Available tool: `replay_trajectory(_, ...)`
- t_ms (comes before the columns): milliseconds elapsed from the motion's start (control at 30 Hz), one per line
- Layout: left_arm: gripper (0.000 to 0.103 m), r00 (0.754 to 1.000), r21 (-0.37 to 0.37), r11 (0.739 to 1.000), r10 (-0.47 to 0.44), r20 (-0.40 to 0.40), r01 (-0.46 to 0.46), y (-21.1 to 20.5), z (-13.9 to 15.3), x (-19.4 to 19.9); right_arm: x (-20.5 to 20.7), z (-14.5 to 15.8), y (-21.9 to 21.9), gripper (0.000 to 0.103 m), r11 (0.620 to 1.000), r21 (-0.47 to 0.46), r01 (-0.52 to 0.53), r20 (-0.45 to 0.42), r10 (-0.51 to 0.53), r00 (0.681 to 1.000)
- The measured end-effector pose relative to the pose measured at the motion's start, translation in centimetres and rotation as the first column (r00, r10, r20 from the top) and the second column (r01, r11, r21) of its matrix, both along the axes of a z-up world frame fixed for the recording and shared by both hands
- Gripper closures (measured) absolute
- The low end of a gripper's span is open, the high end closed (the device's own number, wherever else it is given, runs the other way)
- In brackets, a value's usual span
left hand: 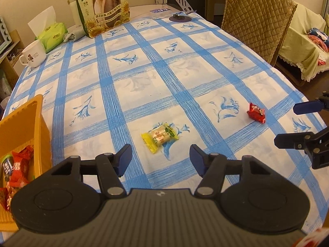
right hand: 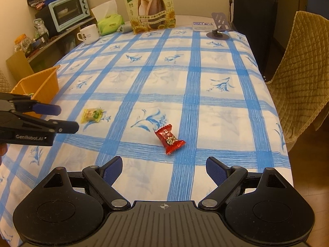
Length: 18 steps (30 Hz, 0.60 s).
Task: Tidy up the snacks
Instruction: 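Grasp the yellow-green candy with the left gripper while the right approaches the red candy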
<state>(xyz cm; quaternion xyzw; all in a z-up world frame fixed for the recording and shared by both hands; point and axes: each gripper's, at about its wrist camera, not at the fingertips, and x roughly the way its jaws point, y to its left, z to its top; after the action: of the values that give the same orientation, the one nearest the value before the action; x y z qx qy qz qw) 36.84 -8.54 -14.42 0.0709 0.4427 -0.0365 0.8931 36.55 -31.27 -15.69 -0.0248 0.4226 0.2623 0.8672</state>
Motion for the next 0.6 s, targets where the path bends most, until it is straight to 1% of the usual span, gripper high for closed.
replay_trajectory(300,0.053,0.999,0.053,0.998,-0.029,-0.043,0.031,0.4,-2.0,3.1,1.5,-0.4,0.2,0.014,1.000,0.000,0.028,-0.012,-0.028,1.000)
replay_trajectory(533,0.057,0.997,0.040,0.998,-0.048,-0.055,0.050,0.6,-2.5,4.6,2.3,-0.7,0.1,0.014,0.999,-0.002,0.053,-0.023,-0.053,0.998)
replay_trajectory(600,0.062,0.997,0.029,0.998,-0.052,-0.059,0.054,0.7,-2.5,4.9,2.5,-0.8,0.1,0.014,0.998,-0.003,0.058,-0.026,-0.058,0.998)
